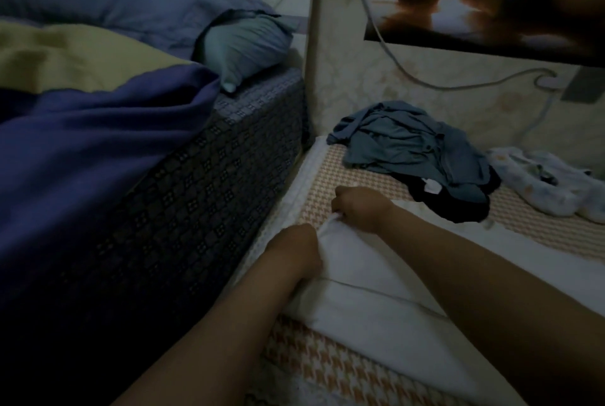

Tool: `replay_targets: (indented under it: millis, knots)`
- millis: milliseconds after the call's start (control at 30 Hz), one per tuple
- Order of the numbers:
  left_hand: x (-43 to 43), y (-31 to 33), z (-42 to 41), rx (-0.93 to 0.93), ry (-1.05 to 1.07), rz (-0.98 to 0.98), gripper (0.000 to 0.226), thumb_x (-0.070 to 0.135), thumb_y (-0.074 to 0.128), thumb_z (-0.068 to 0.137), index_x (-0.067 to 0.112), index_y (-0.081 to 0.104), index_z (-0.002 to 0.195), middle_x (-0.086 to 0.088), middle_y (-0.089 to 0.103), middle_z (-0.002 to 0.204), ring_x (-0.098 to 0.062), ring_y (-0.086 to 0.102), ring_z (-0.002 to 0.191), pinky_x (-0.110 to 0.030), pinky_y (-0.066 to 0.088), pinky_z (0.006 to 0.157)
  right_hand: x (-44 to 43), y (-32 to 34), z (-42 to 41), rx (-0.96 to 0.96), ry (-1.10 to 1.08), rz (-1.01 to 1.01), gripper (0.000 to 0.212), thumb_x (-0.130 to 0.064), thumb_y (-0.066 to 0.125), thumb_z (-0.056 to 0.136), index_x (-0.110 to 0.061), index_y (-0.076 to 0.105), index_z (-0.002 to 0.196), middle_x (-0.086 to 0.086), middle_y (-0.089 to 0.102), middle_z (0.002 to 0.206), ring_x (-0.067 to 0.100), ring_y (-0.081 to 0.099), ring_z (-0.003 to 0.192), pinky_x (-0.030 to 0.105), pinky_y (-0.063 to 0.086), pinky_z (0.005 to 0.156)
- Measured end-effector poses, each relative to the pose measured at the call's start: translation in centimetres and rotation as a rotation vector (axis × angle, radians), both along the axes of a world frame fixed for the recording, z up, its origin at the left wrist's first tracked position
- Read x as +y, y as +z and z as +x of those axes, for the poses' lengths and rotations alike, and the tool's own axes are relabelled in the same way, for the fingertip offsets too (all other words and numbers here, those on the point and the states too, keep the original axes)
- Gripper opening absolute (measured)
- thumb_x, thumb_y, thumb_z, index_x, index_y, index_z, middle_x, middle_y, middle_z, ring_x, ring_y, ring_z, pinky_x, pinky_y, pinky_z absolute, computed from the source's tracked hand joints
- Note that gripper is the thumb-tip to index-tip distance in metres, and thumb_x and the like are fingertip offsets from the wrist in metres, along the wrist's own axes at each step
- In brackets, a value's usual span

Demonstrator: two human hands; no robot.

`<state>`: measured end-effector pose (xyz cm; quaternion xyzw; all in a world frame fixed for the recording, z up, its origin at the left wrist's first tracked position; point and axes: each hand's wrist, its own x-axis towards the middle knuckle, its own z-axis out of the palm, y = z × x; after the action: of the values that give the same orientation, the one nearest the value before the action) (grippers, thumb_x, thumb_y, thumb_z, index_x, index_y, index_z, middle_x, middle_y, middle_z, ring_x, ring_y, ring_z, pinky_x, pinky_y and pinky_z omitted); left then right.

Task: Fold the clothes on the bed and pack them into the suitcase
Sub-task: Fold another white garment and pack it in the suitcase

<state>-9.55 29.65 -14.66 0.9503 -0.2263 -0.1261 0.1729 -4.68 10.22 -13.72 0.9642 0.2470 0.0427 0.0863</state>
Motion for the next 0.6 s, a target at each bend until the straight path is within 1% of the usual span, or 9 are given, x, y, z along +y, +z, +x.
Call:
replay_targets:
  millis: [33,100,167,233,300,367,400,500,600]
  knots:
    - [-0.3,0.4,0.0,0.025,0.002,0.066,0.032,0.028,0.056,0.087,0.006,0.057,0.111,-0.014,0.059,0.119,-0.029,0.058,0.106,-0.032,0.049,0.089,-1.1,0.4,-0.7,0.067,-0.081,0.024,0.007,0.003,0.067,0.065,-0.004,0.069,0.066,0.017,0.061,0.074,0.030,0.061,0.061,0.024,0.039,0.055]
    - [-1.0,1.3,0.0,0.080,-0.021,0.186,0.043,0.035,0.059,0.086,0.009,0.057,0.120,-0.012,0.056,0.125,-0.028,0.056,0.111,-0.032,0.048,0.091,-2.9,1.3,-2.7,-0.045,-0.131,0.128,0.012,0.005,0.065,0.072,-0.003,0.070,0.079,0.018,0.064,0.083,0.032,0.063,0.072,0.030,0.042,0.062]
    - [-2.1,2.6,-0.5,0.131,-0.071,0.223,0.055,0.041,0.060,0.086,0.012,0.052,0.131,-0.011,0.052,0.134,-0.028,0.053,0.117,-0.032,0.047,0.093,-4.8,1.9,-5.1,-0.048,-0.150,0.150,0.013,0.004,0.069,0.071,-0.006,0.064,0.076,0.014,0.062,0.072,0.027,0.061,0.059,0.027,0.037,0.053]
    - [-3.7,4.2,-1.6,0.151,-0.117,0.180,0.059,0.042,0.060,0.085,0.012,0.049,0.135,-0.010,0.050,0.136,-0.027,0.052,0.117,-0.031,0.046,0.088,-7.3,1.3,-7.2,-0.150,-0.130,0.138,0.014,-0.001,0.070,0.071,-0.008,0.062,0.081,0.011,0.062,0.069,0.025,0.059,0.052,0.025,0.038,0.047]
    - [-5.8,5.7,-3.1,0.161,-0.177,0.154,0.057,0.042,0.059,0.086,0.011,0.050,0.133,-0.009,0.053,0.133,-0.026,0.054,0.111,-0.028,0.043,0.077,-10.1,0.8,-9.4,-0.197,-0.163,0.147,0.010,-0.013,0.059,0.079,-0.009,0.064,0.086,0.010,0.065,0.074,0.025,0.062,0.055,0.026,0.044,0.048]
    - [-8.4,6.8,-4.9,0.218,-0.252,0.101,0.049,0.039,0.058,0.088,0.010,0.053,0.127,-0.009,0.057,0.120,-0.022,0.057,0.095,-0.024,0.044,0.063,-13.2,0.5,-11.4,-0.214,-0.204,0.207,0.024,-0.022,0.048,0.085,-0.009,0.067,0.090,0.010,0.067,0.079,0.024,0.065,0.062,0.028,0.049,0.054]
    - [-9.8,7.3,-5.9,0.252,-0.287,0.064,0.042,0.037,0.058,0.088,0.010,0.056,0.120,-0.008,0.059,0.110,-0.019,0.058,0.087,-0.024,0.045,0.058,-14.3,0.9,-12.5,-0.221,-0.247,0.231,0.025,-0.021,0.049,0.087,-0.008,0.068,0.095,0.011,0.068,0.084,0.027,0.066,0.069,0.031,0.052,0.059]
    - [-14.3,8.0,-8.8,0.245,-0.396,-0.007,0.028,0.035,0.058,0.089,0.011,0.057,0.103,-0.004,0.058,0.095,-0.014,0.056,0.077,-0.022,0.043,0.058,-17.5,1.8,-15.1,-0.305,-0.391,0.307,0.026,-0.012,0.054,0.086,-0.010,0.065,0.109,0.012,0.066,0.105,0.030,0.064,0.092,0.040,0.053,0.074]
    - [-18.3,7.5,-12.2,0.391,-0.432,-0.095,0.027,0.026,0.061,0.091,0.007,0.052,0.107,-0.006,0.055,0.096,-0.017,0.057,0.073,-0.037,0.055,0.060,-20.3,1.7,-17.6,-0.329,-0.469,0.372,0.025,-0.009,0.049,0.084,-0.006,0.067,0.100,0.014,0.068,0.103,0.033,0.064,0.090,0.045,0.054,0.075]
